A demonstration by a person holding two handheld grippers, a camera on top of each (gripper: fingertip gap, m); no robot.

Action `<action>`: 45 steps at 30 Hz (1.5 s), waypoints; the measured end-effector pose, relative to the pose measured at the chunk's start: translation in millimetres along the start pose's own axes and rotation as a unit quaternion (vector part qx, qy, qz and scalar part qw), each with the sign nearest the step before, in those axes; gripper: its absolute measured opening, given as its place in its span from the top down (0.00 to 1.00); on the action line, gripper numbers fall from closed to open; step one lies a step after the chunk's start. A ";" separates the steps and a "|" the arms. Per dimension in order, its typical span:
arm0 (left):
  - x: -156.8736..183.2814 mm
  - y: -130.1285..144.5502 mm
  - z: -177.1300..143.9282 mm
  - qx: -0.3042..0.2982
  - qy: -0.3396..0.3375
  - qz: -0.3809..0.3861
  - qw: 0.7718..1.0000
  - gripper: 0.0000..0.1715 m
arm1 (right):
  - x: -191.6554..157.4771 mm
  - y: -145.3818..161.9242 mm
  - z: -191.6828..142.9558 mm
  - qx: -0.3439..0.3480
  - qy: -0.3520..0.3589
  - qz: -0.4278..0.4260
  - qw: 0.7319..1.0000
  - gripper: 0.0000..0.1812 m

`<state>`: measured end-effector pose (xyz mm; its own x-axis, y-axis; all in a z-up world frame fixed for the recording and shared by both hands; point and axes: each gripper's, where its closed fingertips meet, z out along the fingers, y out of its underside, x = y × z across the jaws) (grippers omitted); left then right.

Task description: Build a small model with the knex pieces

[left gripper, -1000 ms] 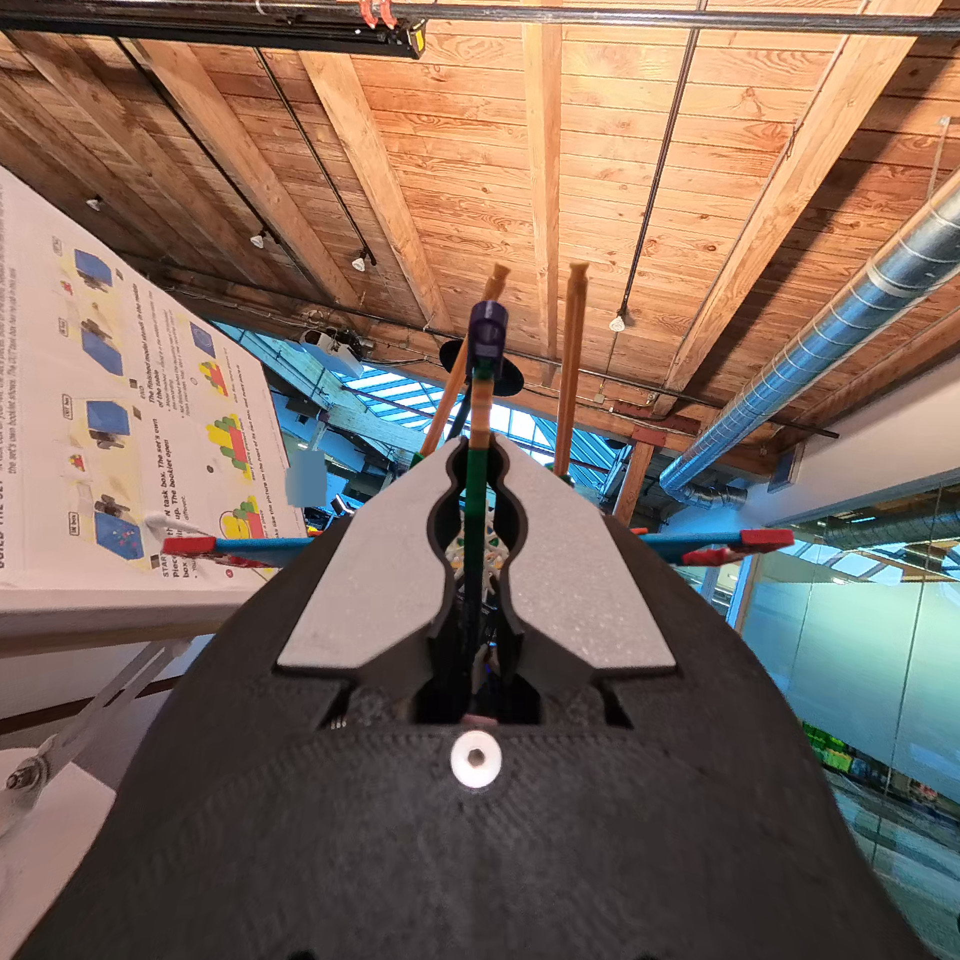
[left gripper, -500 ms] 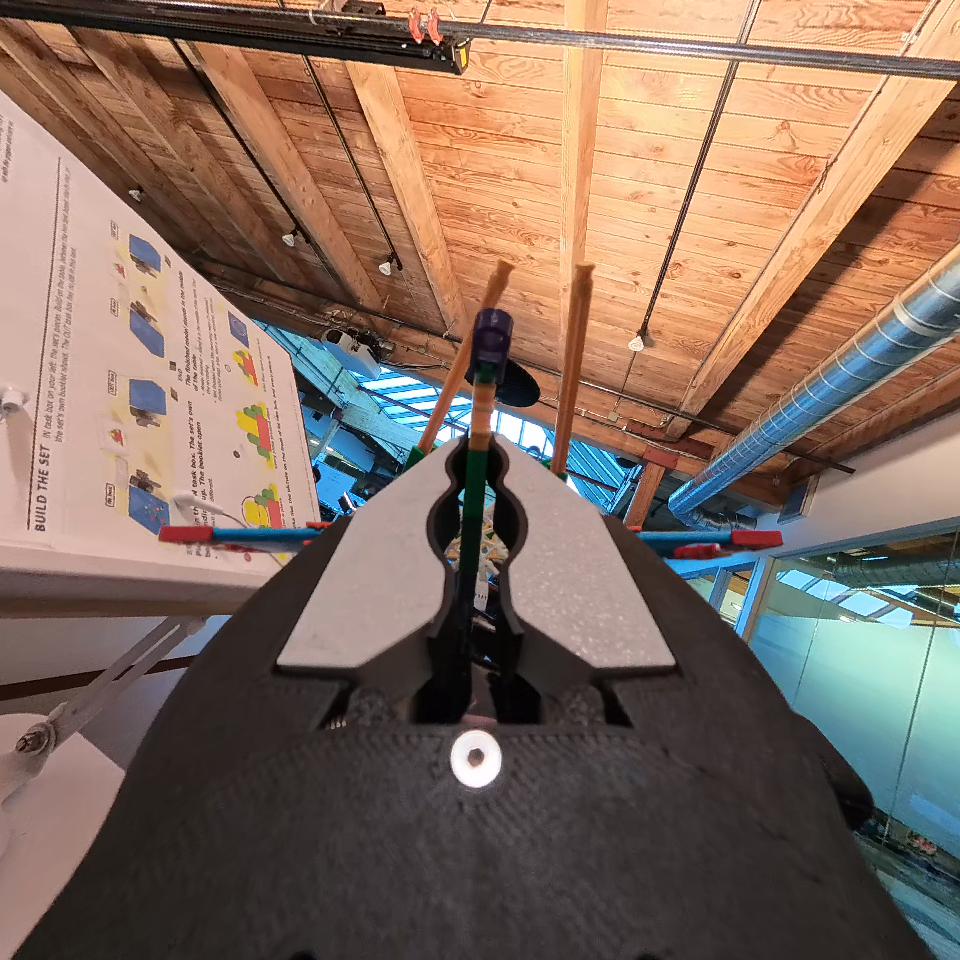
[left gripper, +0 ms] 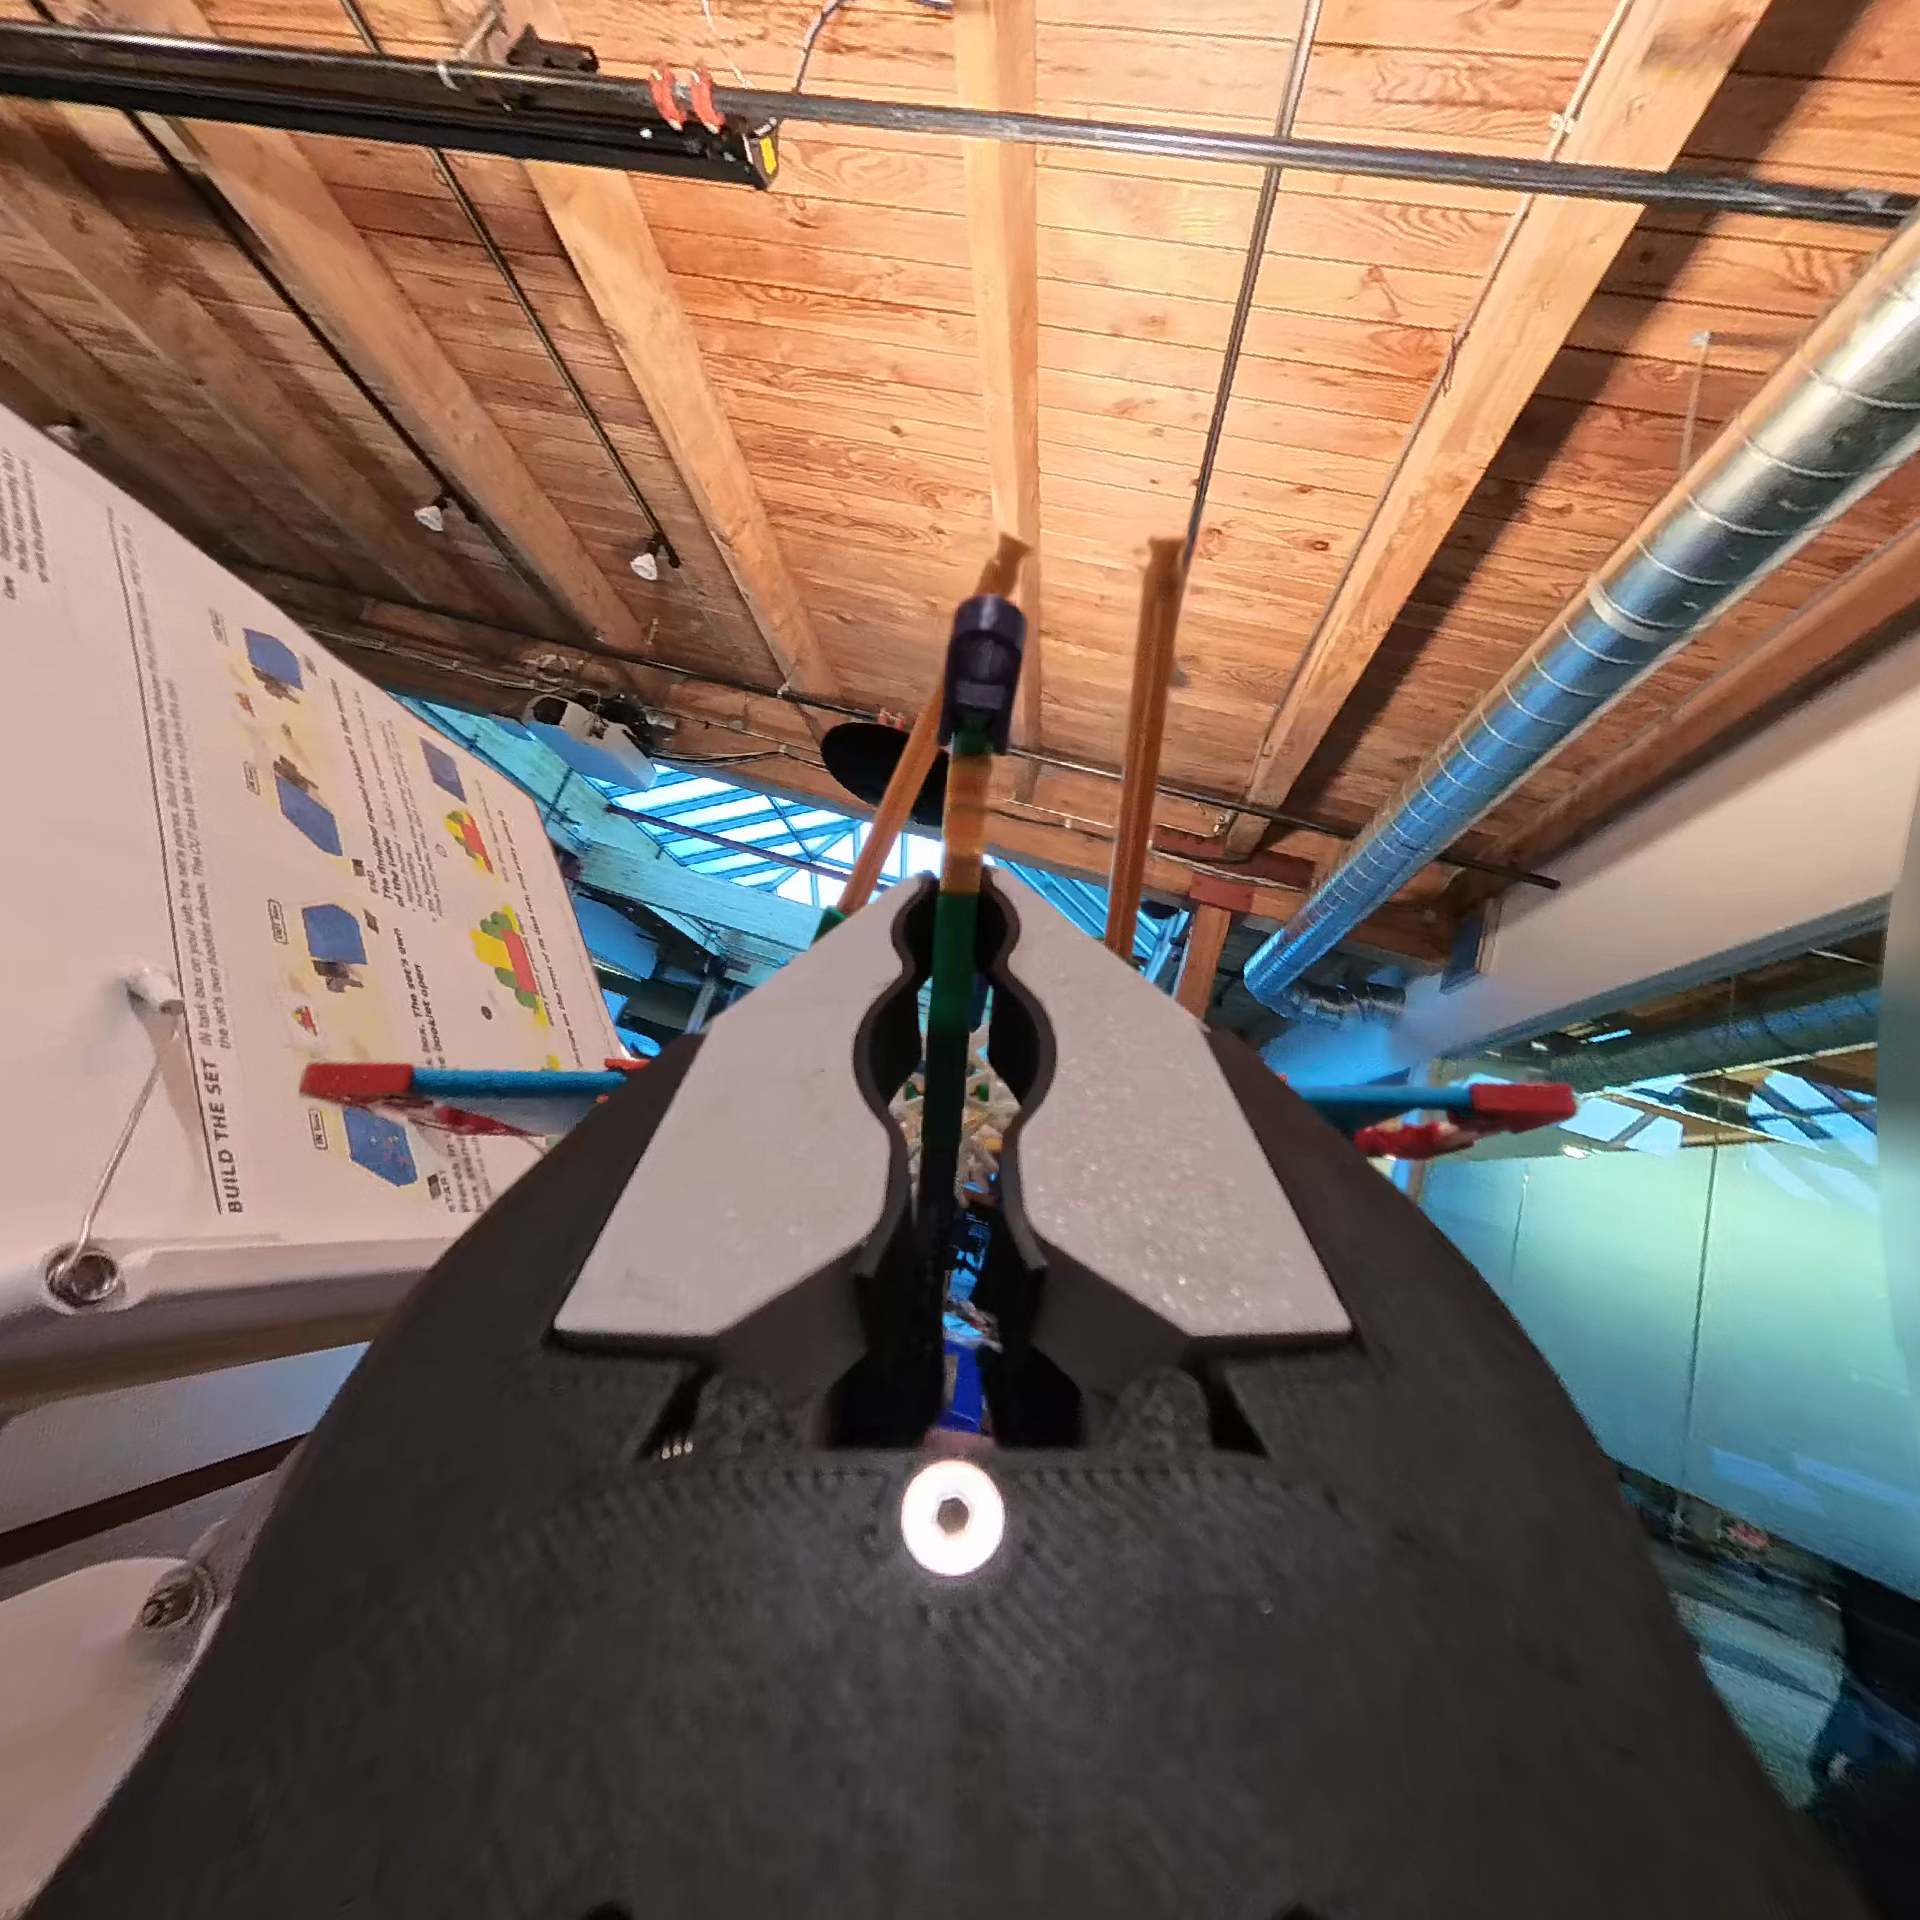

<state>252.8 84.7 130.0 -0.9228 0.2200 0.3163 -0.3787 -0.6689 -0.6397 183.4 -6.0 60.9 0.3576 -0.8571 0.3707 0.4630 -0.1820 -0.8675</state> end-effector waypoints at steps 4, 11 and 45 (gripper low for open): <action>2.4 8.4 -0.6 -0.016 0.023 0.005 1.000 0.98 | 29.1 21.0 -0.3 -0.026 0.027 0.080 0.996 0.78; 24.5 36.8 6.1 -0.066 0.088 -0.001 0.994 0.98 | 14.8 25.7 2.8 -0.026 -0.025 0.115 0.993 0.87; -2.7 50.5 2.2 -0.083 0.044 -0.021 0.995 0.98 | 10.5 16.5 -6.3 -0.034 -0.058 0.050 0.996 0.93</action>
<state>236.3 48.8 98.3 -0.9059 0.3115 0.2868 -0.4164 -0.5323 -0.7371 189.7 -21.0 48.4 0.4925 -0.8120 0.3133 0.3647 -0.1343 -0.9214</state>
